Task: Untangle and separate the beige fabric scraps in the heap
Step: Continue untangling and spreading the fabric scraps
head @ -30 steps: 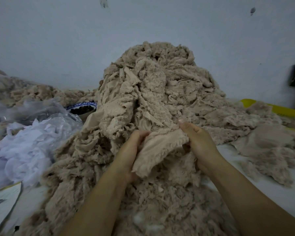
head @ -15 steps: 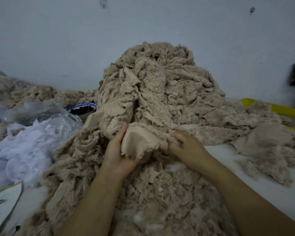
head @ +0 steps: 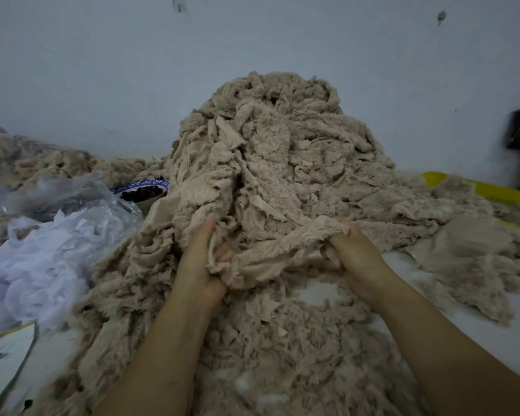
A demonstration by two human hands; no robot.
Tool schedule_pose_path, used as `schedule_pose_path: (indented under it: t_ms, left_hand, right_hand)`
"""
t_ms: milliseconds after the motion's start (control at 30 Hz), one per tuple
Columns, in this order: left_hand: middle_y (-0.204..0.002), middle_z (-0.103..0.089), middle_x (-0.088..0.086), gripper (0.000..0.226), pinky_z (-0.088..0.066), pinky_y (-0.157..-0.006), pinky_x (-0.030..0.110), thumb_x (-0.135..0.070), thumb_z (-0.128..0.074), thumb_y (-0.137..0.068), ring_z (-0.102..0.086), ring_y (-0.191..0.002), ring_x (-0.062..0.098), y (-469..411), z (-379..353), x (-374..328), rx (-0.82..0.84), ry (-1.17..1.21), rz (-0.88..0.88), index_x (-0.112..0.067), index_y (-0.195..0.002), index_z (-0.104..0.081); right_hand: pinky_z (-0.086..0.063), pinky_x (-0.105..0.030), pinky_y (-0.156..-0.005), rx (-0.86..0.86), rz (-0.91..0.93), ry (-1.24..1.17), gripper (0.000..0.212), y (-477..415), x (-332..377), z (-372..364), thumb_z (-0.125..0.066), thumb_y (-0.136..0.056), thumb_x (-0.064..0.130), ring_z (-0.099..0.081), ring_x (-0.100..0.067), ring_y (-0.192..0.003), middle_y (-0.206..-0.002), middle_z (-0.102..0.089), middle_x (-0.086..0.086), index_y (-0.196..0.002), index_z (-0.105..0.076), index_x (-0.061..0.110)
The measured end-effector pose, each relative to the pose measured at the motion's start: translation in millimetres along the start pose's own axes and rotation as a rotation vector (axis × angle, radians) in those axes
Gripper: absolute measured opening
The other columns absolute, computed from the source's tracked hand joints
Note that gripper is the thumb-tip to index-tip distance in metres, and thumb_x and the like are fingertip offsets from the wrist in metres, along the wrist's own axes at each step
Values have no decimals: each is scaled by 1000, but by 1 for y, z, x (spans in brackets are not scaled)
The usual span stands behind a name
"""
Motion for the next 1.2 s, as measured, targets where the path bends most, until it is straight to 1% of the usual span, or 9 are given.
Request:
schedule_pose_path:
  t_ms: [167,267,367,533,633,767,867,1000,1200]
  left_hand:
    - [-101,-64,-30,39,-47,-71,13,-73,-65,-69,-59,-86,-16,25,-45,2,202,-1114,-421,-50,-100,-60]
    - [-103,-57,-41,30,-40,-76,0,-52,-71,-84,-48,-100,-27,33,-66,29,401,-1328,-532,-48,-110,-58]
    - [-88,-67,-35,20,-45,-68,5,-28,-62,-98,-62,-83,-13,28,-59,24,358,-1212,-508,-47,-91,-62]
    - [-98,-77,-9,18,-57,-84,32,-33,-58,-99,-71,-95,11,15,-32,19,181,-960,-281,-32,-103,-75]
    - [-92,-77,-4,18,-56,-79,37,-39,-64,-94,-72,-86,16,16,-31,20,141,-946,-247,-27,-98,-77]
    - [-97,-76,-18,13,-56,-87,31,-39,-66,-94,-71,-94,3,14,-27,21,142,-864,-196,-43,-88,-77]
    - [-117,-73,-4,38,-55,-98,38,-41,-70,-90,-70,-105,14,14,-25,23,114,-683,-94,-26,-125,-67]
    - [-85,-77,-17,19,-57,-60,17,-40,-66,-91,-72,-78,-2,14,-25,30,162,-510,33,-26,-105,-68]
    - [-98,-78,-6,25,-53,-61,13,-45,-57,-96,-72,-84,1,20,-32,30,142,-706,-67,-26,-109,-69]
  right_hand:
    - [-27,-23,-44,-23,-80,46,41,8,1,-10,-46,-93,18,-33,-10,-36,-40,-37,7,-52,-47,21]
    - [-34,-21,-43,42,-51,165,33,10,5,-22,-49,-93,22,-44,-3,-34,-37,-46,13,-60,-55,22]
    - [-32,-21,-45,150,-6,205,42,11,3,-34,-54,-91,27,-39,-1,-37,-42,-43,14,-49,-55,30]
    - [-33,-39,-63,146,40,41,8,11,7,-30,-60,-87,32,-42,-21,-63,-75,-52,-8,-93,-65,32]
    - [-41,-29,-56,142,92,-96,20,8,9,-29,-62,-93,25,-49,-11,-57,-70,-55,-2,-81,-72,38]
    - [-41,-24,-54,114,15,-216,32,9,3,-27,-68,-90,44,-47,-8,-52,-58,-51,7,-60,-68,33]
    - [-41,-22,-52,101,2,-234,20,10,4,-26,-63,-89,52,-45,-8,-51,-54,-47,8,-83,-77,39]
    - [-44,-26,-72,63,44,-169,40,11,6,-26,-64,-66,73,-55,-4,-60,-58,-57,19,-86,-71,39]
    - [-43,-27,-74,52,119,-53,51,19,17,-32,-56,-59,83,-51,-6,-68,-65,-55,14,-61,-59,32]
Point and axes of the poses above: each hand's wrist, its own y-axis away from the middle knuckle, its own z-axis out of the back of the hand, x = y × z, the point moved 9 cm from there along -y, towards the middle knuckle
